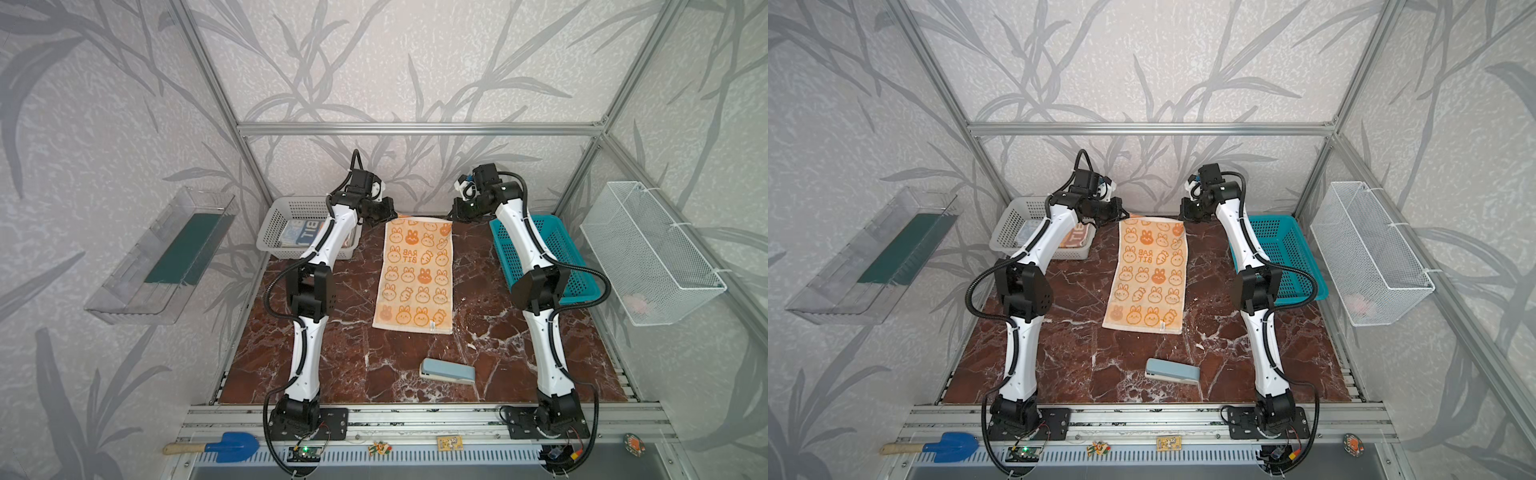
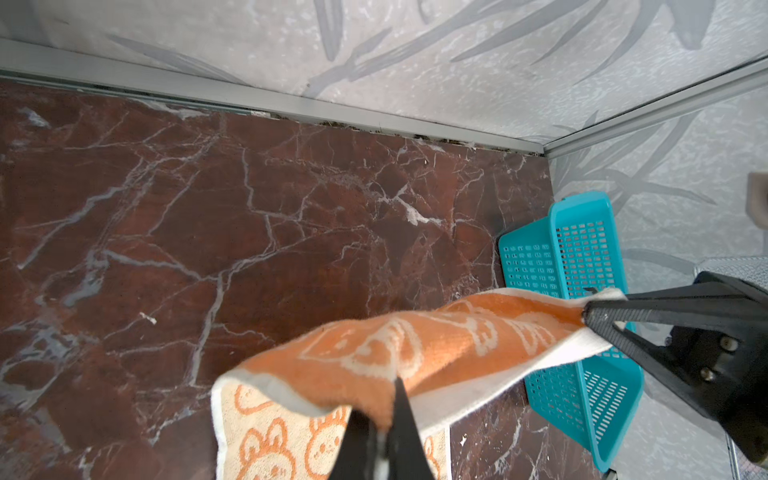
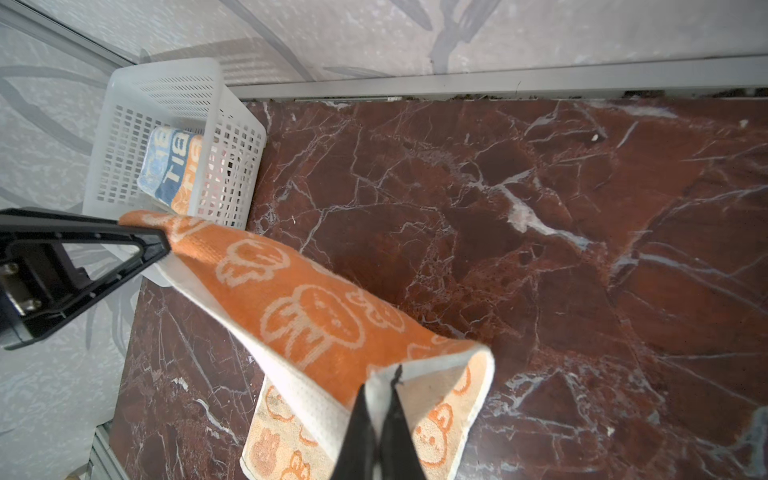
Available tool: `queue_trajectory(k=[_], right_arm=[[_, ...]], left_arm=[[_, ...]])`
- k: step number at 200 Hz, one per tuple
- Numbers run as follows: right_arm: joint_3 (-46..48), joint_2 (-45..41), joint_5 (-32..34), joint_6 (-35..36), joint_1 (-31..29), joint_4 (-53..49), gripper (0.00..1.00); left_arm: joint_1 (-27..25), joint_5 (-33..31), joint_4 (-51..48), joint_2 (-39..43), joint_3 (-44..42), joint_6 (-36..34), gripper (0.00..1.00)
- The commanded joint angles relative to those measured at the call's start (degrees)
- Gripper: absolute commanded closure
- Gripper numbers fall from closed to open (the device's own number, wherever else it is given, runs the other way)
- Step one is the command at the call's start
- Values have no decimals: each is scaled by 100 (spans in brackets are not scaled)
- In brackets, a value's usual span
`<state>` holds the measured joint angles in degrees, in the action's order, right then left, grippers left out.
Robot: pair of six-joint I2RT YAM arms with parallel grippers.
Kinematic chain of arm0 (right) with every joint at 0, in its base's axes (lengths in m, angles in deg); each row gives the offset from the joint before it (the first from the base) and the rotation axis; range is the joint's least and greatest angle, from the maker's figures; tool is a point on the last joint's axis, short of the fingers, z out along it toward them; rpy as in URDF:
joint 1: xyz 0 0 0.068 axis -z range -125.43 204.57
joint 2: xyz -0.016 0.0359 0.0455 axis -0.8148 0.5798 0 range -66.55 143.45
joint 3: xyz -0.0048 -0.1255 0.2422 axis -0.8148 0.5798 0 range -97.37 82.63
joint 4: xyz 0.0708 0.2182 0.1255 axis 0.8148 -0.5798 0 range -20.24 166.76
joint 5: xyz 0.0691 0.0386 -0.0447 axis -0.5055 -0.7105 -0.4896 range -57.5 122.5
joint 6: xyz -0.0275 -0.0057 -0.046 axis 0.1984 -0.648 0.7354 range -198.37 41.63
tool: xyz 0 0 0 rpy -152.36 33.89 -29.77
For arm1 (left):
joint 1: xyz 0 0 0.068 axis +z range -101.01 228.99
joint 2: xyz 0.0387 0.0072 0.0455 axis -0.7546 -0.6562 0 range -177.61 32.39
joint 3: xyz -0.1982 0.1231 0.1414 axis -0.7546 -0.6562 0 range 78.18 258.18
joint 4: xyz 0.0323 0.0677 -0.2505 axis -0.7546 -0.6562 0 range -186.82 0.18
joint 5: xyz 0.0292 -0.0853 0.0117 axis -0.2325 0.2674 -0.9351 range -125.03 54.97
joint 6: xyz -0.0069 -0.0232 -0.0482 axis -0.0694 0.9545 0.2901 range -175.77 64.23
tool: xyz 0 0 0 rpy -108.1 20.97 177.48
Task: Fold and stack the towels
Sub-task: 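Lay the spread towel flat on the table with both grippers, pulling toward the robot, then fold the held far edge toward the robot over the towel with both grippers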
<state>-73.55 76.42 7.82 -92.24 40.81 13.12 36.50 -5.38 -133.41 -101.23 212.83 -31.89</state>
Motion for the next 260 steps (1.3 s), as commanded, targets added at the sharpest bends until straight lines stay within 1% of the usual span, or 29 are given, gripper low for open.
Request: queue_trajectory(k=[1,12,23,41,65,101,121,168,231,260], right_arm=[[94,-20,408,165,370,-720,100],[659,-228,387,168,349,-523,100],[1441,-562,386,140,322,-122,100],[2731,-1128,345,-33,312,576,100],[3771,-1555,276,-196,297,1024,100],[5160,-2306,364,-410,186,1566,100],[5796,-2705,333,-528,133,1794,100],[6868,-3471,510,-630,-98,1963,100],[8324,-4212,642,-902,-457,2329,100],[8839,-4372,667,-1062,-696,2525,100]], left_arm=[[445,-689,-563,-37,128,-226,100],[442,-641,-673,10,-54,-260,100],[439,-645,-807,108,-284,-287,100],[415,-672,-680,432,-1019,-309,100],[382,-768,-273,975,-2049,-272,100],[329,-797,-12,1642,-3148,-148,100],[300,-910,-28,1959,-3576,-166,100],[284,-980,91,2740,-4613,-59,100],[265,-937,489,3592,-6227,32,100],[238,-928,598,3835,-6805,88,100]])
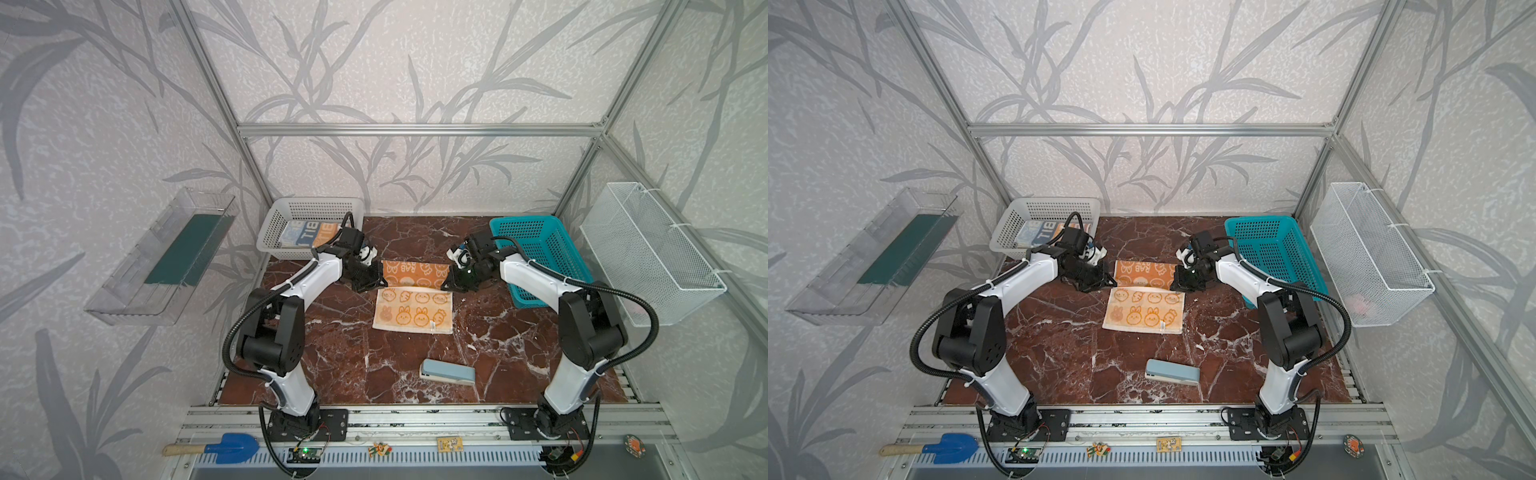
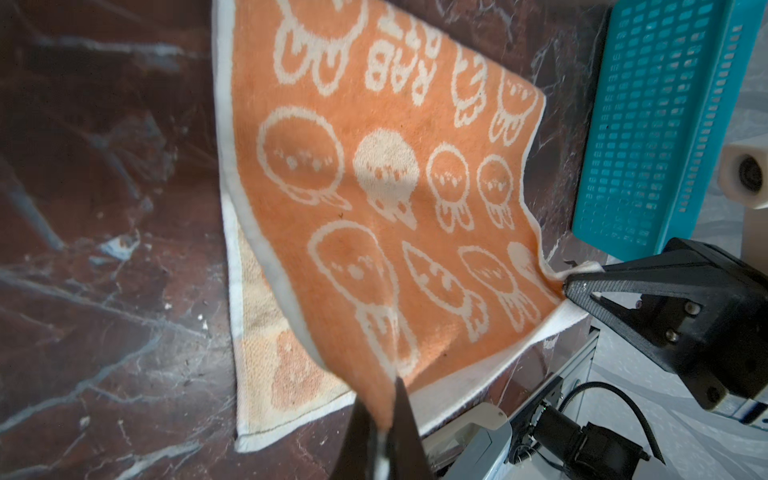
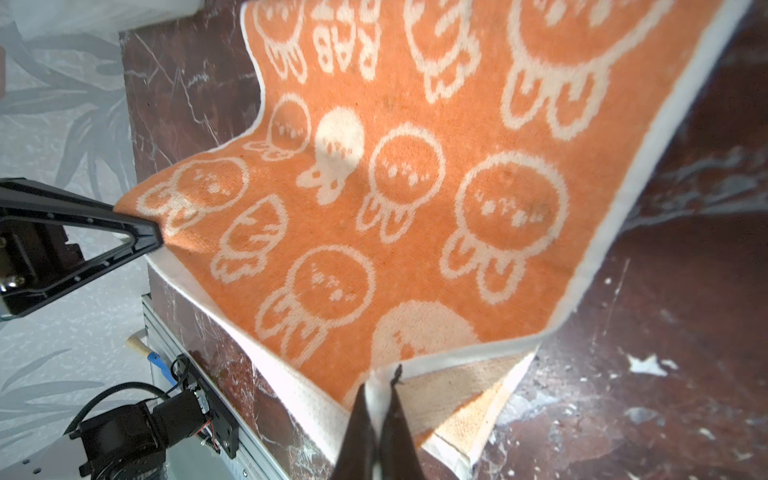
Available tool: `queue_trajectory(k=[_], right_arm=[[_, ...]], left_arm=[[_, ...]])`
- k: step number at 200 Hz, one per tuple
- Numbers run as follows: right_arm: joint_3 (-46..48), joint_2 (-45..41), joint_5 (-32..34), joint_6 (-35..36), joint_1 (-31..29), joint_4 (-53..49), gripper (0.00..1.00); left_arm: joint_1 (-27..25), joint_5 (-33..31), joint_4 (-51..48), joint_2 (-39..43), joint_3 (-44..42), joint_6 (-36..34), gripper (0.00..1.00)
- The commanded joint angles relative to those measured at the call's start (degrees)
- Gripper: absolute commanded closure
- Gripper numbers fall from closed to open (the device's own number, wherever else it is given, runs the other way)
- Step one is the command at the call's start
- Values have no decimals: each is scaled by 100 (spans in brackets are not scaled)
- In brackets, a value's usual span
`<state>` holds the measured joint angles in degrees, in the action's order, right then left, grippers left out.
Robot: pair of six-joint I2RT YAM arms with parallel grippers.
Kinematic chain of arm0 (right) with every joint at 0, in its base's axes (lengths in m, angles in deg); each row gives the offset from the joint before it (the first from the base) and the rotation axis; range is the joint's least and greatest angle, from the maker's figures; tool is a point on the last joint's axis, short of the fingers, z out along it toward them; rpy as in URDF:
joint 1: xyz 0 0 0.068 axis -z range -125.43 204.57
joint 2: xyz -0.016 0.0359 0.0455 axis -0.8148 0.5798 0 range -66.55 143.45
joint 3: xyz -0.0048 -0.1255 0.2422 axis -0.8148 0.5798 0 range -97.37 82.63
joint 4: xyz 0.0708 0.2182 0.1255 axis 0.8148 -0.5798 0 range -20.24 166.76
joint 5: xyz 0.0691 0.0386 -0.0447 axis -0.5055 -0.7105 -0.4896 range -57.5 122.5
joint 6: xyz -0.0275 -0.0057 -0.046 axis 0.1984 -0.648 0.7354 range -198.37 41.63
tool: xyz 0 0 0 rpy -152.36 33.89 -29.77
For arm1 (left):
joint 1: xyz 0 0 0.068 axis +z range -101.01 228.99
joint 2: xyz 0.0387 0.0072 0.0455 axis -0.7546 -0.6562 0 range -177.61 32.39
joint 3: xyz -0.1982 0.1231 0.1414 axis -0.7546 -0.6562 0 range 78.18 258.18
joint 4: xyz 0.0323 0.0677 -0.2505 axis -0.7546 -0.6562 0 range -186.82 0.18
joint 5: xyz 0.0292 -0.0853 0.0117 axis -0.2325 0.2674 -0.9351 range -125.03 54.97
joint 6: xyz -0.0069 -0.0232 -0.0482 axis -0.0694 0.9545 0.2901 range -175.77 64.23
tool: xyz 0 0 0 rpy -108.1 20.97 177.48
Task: Fold and stack the towels
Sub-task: 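Fold the held far edge toward the robot over the towel with both grippers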
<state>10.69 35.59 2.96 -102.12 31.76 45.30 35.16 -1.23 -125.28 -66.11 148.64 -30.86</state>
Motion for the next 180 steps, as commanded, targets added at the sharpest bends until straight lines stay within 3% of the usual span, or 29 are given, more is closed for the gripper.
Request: queue_trajectory(k=[1,79,126,180], right_arm=[[425,-290,1157,-80,203,-689,100],[573,-406,1188,-120,93,-813,100],[1147,-161,1128,-271,19,-339,100],[1186,418,1161,-258,17,-130,100]], left_arm=[[372,-1342,-206,327,-407,-18,100],[288,-1138,-329,753,-792,50,100],[46,-949,-147,335,-1247,246,100],[-15,-928,-72,-63,-1228,231,100]])
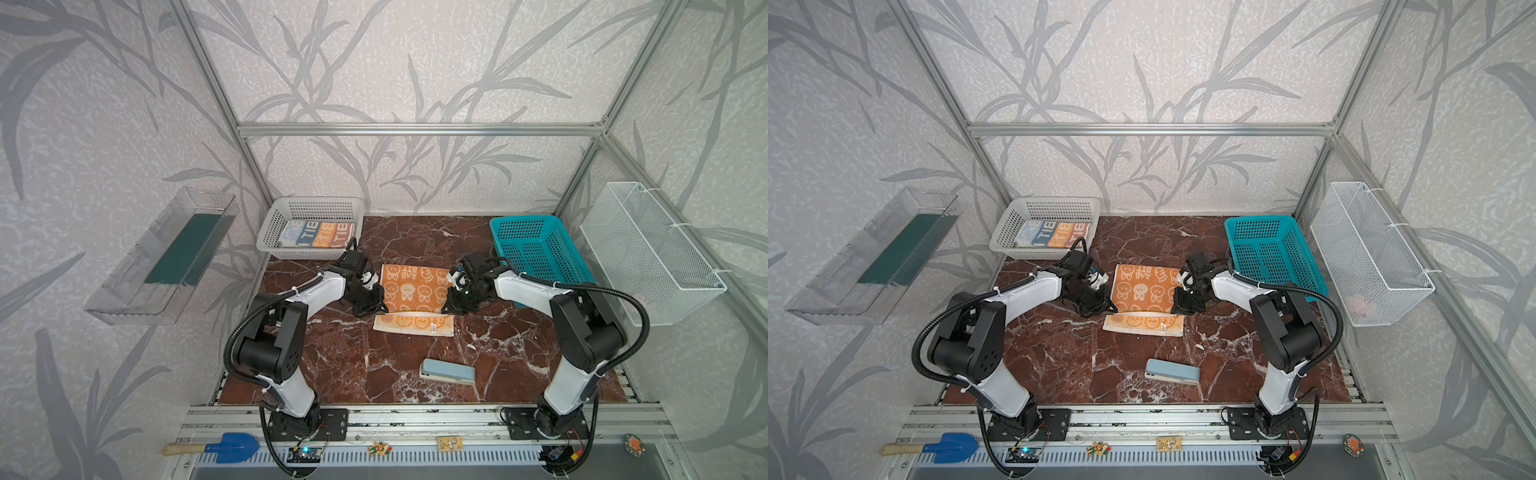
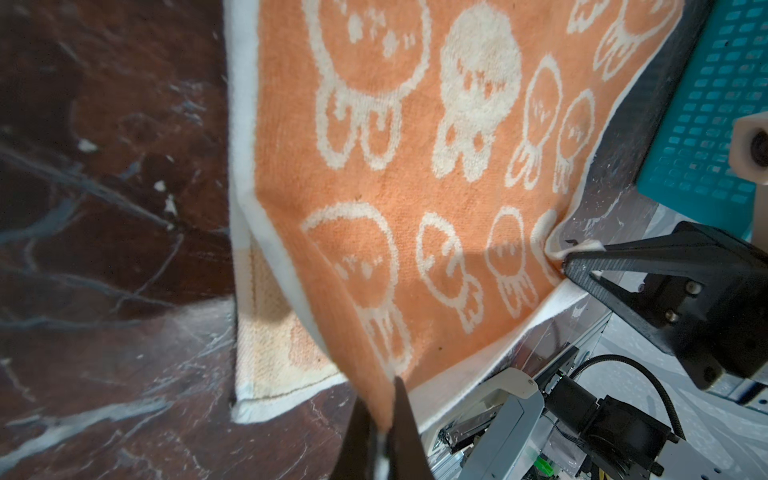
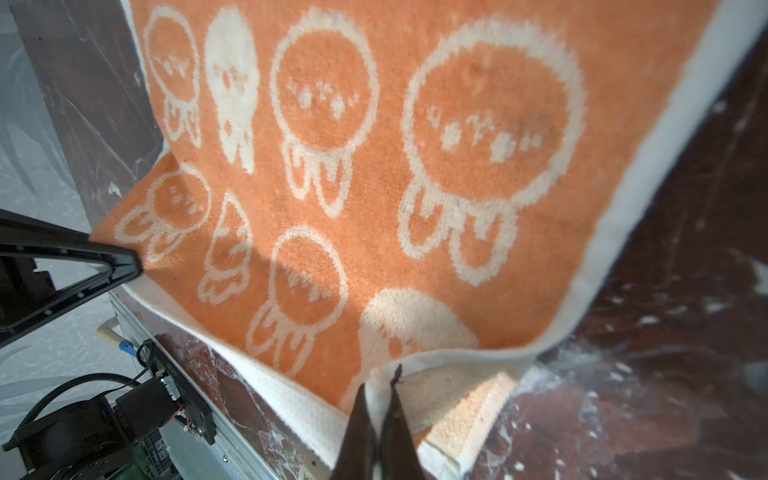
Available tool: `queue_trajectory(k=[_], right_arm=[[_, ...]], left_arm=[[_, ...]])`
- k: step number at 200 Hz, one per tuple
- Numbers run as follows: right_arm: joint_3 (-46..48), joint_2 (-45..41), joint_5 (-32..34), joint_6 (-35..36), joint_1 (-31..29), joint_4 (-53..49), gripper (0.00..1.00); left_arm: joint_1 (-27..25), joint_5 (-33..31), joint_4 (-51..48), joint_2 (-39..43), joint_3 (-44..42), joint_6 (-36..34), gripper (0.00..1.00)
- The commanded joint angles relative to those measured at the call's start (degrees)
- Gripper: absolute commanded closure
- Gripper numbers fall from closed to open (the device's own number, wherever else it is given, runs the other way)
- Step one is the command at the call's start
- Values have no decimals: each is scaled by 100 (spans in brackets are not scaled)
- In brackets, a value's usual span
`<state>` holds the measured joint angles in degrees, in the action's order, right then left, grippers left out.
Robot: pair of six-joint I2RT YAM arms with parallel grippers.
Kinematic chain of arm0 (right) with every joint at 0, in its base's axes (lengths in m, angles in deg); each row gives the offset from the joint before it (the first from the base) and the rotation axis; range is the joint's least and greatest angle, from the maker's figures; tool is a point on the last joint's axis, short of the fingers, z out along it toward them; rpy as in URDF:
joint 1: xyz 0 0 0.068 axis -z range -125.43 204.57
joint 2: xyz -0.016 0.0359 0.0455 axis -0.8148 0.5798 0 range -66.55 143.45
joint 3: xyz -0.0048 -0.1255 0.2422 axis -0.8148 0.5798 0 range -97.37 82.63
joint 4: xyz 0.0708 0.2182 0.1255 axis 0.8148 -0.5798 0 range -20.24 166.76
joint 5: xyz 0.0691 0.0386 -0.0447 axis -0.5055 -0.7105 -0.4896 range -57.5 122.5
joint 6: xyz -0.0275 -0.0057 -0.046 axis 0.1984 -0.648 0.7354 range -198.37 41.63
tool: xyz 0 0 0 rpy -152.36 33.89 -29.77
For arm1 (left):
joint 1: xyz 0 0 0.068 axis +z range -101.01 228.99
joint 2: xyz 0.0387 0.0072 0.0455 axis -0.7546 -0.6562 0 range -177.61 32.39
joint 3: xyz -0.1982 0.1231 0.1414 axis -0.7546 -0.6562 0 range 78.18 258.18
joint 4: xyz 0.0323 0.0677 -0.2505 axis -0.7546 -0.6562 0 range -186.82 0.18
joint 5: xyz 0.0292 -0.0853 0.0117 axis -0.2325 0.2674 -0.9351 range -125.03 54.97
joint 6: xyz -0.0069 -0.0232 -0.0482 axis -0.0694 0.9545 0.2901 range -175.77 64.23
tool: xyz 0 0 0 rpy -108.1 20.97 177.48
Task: Fold and stack the towels
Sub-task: 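Fold the held far edge toward the robot over the towel with both grippers, then lower the folded edge onto the towel with both grippers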
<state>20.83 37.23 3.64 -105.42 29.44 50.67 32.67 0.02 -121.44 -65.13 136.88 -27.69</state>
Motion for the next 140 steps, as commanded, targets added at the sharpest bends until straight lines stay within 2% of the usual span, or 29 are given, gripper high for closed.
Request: queue_trajectory(k=[1,33,82,140], right_arm=[[174,264,1093,66,247,-664,100],[-13,567,1067,39,246,-597,100],[-568,896,1014,94,350,-769,100],[-1086,517,1003,208,445,-1229,100]], left_arm=[[230,-1053,-454,-166,-51,-89,100],[238,-1111,-485,-546,211,-161,100],[269,-1200,-794,-1110,1093,-359,100],[314,-1324,-1355,-881,1854,-460,100]])
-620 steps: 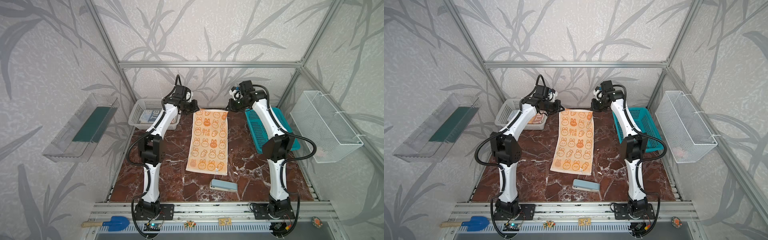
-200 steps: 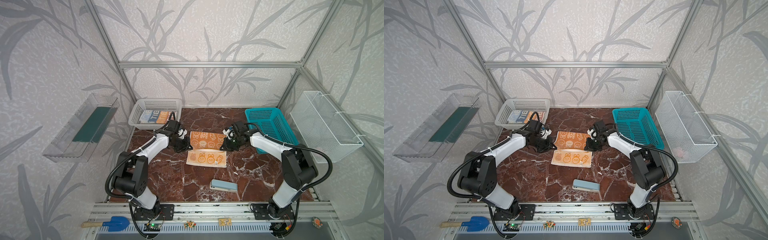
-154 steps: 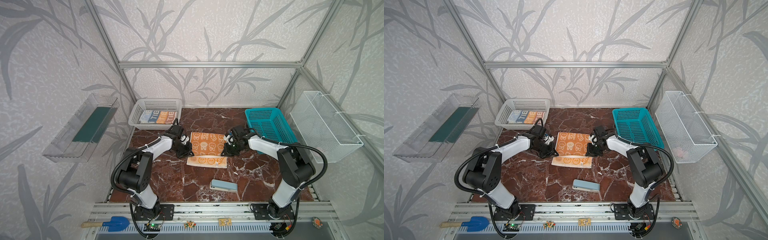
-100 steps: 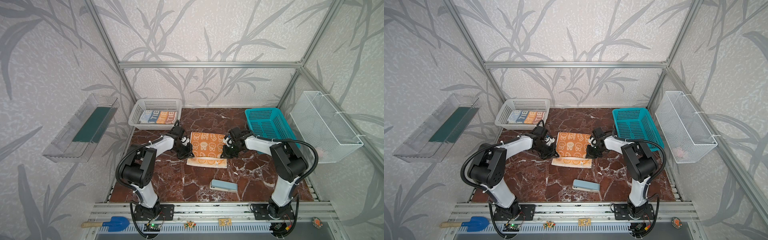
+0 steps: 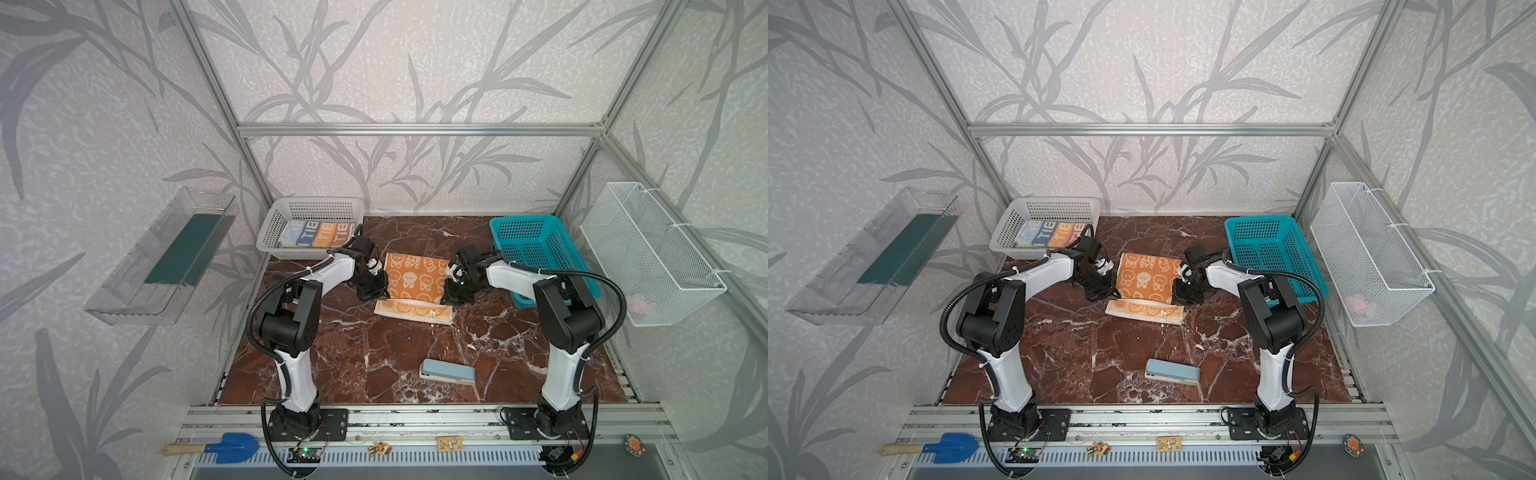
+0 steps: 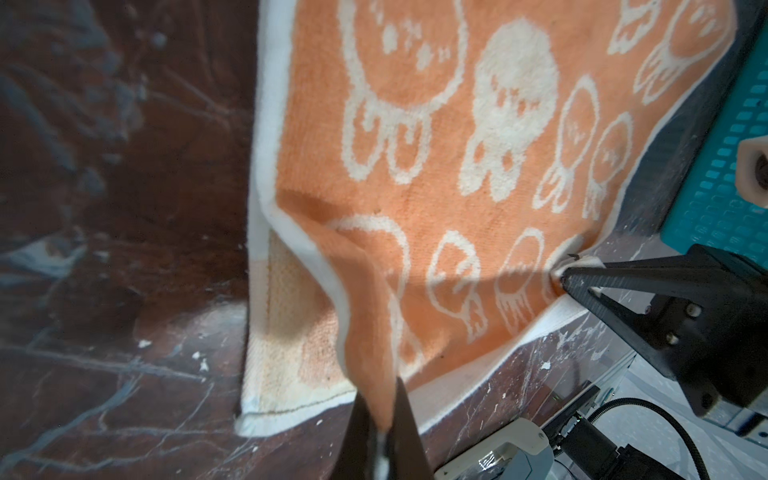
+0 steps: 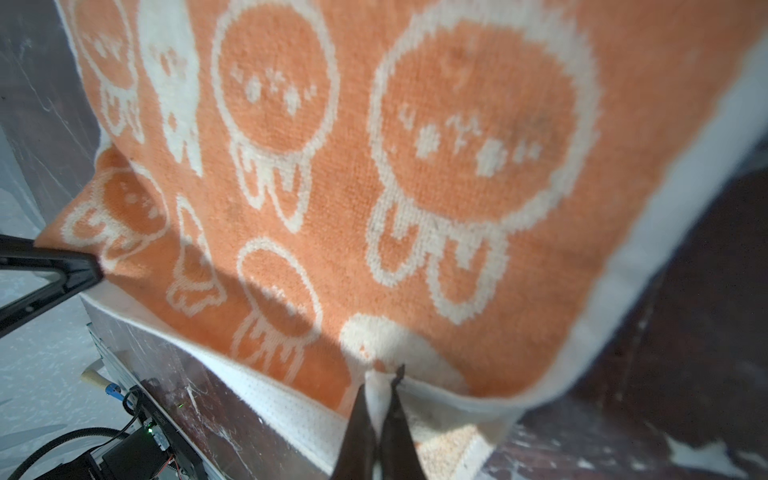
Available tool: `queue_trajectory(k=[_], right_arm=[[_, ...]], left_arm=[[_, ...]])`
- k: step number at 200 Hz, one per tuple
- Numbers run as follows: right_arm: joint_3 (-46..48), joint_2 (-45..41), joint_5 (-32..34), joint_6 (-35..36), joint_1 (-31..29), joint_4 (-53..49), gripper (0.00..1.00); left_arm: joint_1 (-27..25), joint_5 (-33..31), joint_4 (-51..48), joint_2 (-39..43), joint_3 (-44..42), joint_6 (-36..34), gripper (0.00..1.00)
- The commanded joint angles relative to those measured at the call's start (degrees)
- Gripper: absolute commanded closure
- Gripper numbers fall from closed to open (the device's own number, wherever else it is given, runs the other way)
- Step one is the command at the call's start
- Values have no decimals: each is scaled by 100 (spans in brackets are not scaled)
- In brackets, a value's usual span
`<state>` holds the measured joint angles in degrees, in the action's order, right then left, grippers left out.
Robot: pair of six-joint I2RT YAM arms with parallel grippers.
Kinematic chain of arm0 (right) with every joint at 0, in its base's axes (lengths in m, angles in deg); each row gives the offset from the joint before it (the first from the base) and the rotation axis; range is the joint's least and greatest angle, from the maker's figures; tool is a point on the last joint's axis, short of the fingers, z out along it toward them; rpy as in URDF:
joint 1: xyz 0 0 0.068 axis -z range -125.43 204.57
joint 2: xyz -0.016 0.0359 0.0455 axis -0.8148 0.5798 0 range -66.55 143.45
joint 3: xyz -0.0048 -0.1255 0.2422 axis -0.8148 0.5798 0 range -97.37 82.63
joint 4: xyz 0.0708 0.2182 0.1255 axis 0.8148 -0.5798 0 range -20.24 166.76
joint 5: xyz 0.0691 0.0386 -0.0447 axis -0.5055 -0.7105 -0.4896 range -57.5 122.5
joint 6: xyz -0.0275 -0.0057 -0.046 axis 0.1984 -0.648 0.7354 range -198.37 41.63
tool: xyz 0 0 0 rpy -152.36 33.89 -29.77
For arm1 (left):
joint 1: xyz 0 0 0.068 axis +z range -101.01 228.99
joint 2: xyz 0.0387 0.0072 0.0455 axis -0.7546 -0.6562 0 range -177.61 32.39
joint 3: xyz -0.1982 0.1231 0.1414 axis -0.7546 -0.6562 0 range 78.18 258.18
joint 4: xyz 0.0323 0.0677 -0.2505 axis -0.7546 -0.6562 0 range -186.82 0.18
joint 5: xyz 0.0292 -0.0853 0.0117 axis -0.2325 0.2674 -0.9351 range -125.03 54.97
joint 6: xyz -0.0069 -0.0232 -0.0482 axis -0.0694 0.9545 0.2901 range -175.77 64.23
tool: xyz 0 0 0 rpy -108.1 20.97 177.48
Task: Fold and stack the towels
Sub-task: 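Lower the folded edge onto the towel with both grippers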
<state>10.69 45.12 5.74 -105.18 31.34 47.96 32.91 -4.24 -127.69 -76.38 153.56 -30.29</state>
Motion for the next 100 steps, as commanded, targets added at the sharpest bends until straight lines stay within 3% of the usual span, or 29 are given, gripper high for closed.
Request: queue_trajectory(k=[1,100], right_arm=[[-82,-289,794,184,256,-964,100],[184,-928,831,167,253,-1146,100]], left_arm=[[289,-899,-730,265,183,-205,100],[245,-878,-701,972,-394,-104,100]])
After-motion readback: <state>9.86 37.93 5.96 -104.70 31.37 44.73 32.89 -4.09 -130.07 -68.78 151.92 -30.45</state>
